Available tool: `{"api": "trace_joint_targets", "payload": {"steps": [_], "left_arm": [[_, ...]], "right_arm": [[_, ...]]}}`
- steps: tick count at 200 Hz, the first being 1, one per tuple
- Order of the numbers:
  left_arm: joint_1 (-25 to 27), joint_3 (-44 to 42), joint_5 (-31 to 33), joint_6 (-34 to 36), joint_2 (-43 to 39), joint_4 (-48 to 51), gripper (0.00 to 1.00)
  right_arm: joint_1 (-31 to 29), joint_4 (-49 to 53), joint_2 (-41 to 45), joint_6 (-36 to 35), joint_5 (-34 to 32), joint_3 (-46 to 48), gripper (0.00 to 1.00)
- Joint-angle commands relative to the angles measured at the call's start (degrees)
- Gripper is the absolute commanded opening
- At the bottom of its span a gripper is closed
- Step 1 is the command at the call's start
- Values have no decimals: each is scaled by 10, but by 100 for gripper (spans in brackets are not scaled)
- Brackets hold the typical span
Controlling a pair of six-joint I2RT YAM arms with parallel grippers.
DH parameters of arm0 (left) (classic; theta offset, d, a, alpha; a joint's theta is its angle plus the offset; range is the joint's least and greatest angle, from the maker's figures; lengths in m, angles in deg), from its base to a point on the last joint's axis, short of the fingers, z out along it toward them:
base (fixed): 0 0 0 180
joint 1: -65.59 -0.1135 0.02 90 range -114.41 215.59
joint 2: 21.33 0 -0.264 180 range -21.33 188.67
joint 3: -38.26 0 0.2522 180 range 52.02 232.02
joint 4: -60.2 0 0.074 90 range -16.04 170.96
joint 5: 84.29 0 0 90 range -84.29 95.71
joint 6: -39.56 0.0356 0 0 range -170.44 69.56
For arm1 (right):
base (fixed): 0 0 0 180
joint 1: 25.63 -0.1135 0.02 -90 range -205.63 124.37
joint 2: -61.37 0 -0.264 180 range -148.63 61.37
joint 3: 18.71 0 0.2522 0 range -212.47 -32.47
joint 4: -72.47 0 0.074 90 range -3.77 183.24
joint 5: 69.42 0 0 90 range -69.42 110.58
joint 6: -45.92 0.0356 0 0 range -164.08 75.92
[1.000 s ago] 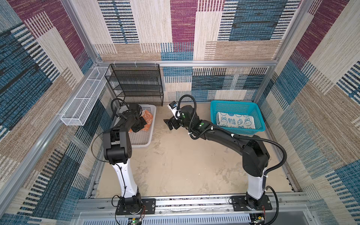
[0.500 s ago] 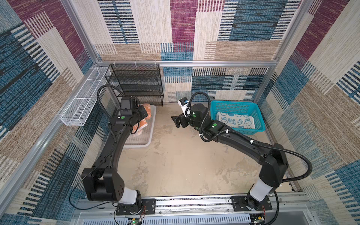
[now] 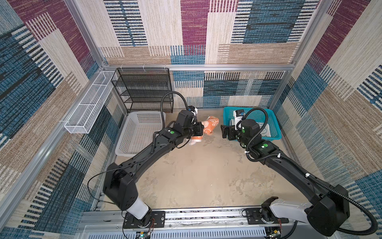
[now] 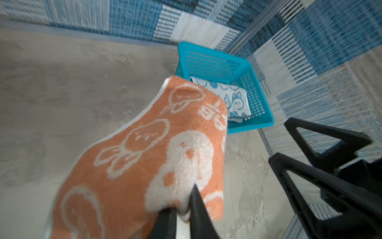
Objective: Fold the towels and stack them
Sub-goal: 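Lift the orange towel out and drop it on the table with the left gripper, then grasp the orange towel's near edges with both grippers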
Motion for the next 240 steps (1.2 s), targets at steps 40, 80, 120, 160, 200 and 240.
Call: {"api": "trace_joint_targets", "payload": {"steps": [40, 80, 120, 160, 200, 240], "left_arm": [[-15, -10, 60, -10, 43, 48, 69], [-17, -115, 70, -20, -39, 27, 89], [-20, -165, 18, -48, -19, 27, 92], [-34, -221, -1, -72, -38, -12, 93], [-35, -245, -14, -80, -57, -28, 100], [-37, -264, -19, -87, -64, -38, 100]], "right_arm": [[3, 9, -24, 21, 85, 53, 99], [-8, -26, -42, 43, 139, 113, 99], [-91, -50, -83, 74, 96, 150, 99], [-149, -50, -151, 101, 41, 141, 97], [-181, -39, -209, 127, -25, 124, 93], [-187, -21, -251, 157, -113, 114, 78]]}}
